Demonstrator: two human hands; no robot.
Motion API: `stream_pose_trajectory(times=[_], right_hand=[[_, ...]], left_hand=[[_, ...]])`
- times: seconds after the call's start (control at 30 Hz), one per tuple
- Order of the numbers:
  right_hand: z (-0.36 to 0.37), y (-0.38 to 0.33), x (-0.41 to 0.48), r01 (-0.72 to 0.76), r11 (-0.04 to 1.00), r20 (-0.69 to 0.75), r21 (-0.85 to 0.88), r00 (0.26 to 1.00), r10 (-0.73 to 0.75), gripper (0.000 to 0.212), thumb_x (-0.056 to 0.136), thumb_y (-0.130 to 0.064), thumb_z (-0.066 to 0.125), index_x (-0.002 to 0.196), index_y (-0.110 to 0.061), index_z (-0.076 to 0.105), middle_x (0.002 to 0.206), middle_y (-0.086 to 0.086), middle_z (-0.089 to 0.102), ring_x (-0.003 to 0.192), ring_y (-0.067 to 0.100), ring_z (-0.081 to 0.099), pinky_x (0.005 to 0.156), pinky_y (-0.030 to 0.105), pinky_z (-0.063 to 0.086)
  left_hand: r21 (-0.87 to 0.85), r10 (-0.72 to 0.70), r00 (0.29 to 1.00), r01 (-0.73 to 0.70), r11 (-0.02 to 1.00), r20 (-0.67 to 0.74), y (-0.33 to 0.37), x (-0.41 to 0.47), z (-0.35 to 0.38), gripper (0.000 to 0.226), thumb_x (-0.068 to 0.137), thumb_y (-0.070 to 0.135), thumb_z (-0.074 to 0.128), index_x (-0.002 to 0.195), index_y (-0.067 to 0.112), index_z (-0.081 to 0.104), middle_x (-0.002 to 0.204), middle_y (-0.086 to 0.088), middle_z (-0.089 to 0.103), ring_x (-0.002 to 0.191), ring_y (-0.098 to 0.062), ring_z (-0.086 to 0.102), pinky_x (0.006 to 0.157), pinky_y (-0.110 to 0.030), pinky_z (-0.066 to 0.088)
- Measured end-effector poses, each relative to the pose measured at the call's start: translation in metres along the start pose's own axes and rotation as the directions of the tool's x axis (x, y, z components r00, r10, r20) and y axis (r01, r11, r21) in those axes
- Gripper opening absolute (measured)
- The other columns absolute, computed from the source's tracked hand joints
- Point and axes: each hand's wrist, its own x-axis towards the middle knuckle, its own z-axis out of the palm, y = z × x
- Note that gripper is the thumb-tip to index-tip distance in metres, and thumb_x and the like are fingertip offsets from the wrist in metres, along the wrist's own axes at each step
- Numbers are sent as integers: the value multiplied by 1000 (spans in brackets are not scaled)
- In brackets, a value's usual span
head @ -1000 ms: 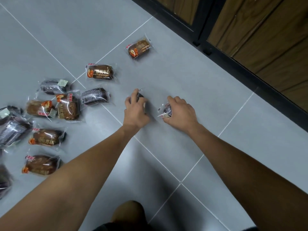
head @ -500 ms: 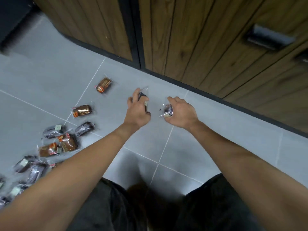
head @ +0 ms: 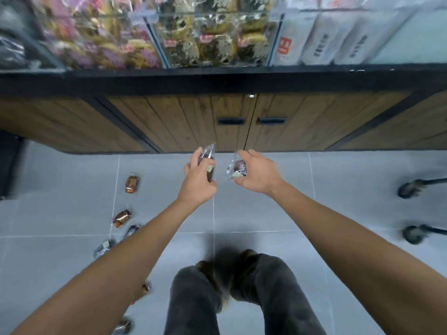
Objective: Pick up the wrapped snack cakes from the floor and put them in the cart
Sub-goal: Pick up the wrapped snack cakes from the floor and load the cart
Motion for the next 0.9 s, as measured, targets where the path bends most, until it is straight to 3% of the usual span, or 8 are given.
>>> stream_pose_trajectory(times=[0.2, 0.47, 0.57, 0.67, 0.73, 0.9], right_hand=[[-105, 29, -58, -110, 991, -102, 70, 988, 117, 67, 76, -41, 69, 135, -22, 42, 117, 4, 53, 113, 28, 49, 86, 37, 44], [-185, 102, -138, -224, 961, -262, 161, 929, 261, 72, 76, -40, 67, 140, -20, 40, 118, 7, 55, 114, 30, 51, 91, 39, 46], [-211, 133, -164, -275, 940, -326, 204, 886, 330, 71, 75, -42, 67, 139, -22, 42, 119, 5, 56, 114, 28, 52, 88, 38, 45], [-233, 169, -187, -326, 917, -373, 230, 841, 393, 70, 77, -43, 66, 139, -21, 42, 122, 4, 56, 112, 26, 54, 80, 33, 44], [-245, 195, -202, -358, 898, -399, 258, 807, 436, 64, 76, -43, 67, 134, -22, 46, 118, 4, 57, 105, 24, 56, 72, 28, 40], [-270, 270, -233, -477, 819, -420, 319, 703, 574, 48, 75, -42, 65, 117, -23, 52, 104, 1, 57, 98, 25, 56, 65, 29, 36]], left_hand=[[57, 161, 985, -164, 985, 61, 119, -5, -21, 40, 78, 1, 56, 113, 19, 54, 155, 1, 14, 132, -30, 26, 93, -18, 21], [68, 370, 918, -382, 922, 143, 247, -10, 15, 38, 80, 2, 58, 113, 21, 54, 155, 3, 15, 135, -28, 23, 93, -19, 20], [56, 445, 877, -461, 885, 182, 291, -6, 35, 40, 79, 2, 58, 112, 23, 54, 154, 4, 15, 135, -26, 22, 87, -15, 19], [52, 531, 818, -554, 831, 220, 335, 2, 61, 37, 79, 3, 59, 110, 23, 54, 154, 3, 16, 136, -27, 21, 93, -22, 19], [40, 562, 792, -586, 809, 241, 362, 8, 81, 35, 81, 5, 59, 109, 24, 54, 153, 3, 18, 135, -29, 23, 95, -26, 21], [-18, 647, 685, -682, 731, 336, 432, 32, 143, 34, 80, 6, 62, 108, 24, 56, 153, 2, 20, 135, -30, 25, 97, -28, 21]])
